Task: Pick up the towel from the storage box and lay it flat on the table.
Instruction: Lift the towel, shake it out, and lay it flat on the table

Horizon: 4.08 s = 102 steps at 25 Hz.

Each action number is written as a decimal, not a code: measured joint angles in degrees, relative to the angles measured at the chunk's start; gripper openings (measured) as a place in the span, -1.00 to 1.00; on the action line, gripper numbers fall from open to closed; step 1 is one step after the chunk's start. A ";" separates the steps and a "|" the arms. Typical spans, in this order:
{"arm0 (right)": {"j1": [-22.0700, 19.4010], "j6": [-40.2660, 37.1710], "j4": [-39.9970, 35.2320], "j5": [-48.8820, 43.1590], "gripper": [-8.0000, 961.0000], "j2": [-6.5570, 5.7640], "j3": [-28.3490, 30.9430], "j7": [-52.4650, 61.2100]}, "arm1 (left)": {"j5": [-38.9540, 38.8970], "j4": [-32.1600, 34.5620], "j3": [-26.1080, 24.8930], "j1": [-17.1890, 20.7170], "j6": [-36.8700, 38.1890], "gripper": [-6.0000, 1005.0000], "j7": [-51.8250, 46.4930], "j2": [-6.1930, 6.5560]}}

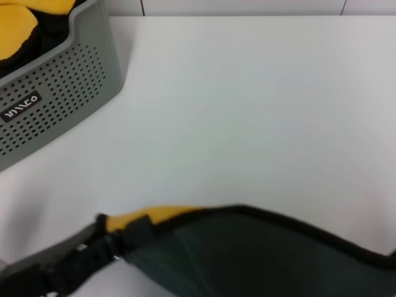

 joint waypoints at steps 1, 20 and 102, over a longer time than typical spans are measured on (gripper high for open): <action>0.56 0.17 2.16 -0.92 -0.99 0.04 0.08 -0.55 | 0.23 -1.27 0.59 -0.45 -0.18 -0.97 0.90 -0.09; 18.44 29.16 33.26 -15.26 -0.99 0.10 -0.13 -10.67 | -6.45 -25.13 -4.07 -23.75 -27.48 -0.97 5.58 -0.78; 21.25 19.83 32.00 -23.10 -0.88 -1.08 12.95 -7.07 | -25.91 -14.42 13.55 -20.42 -3.86 -0.97 8.30 -0.86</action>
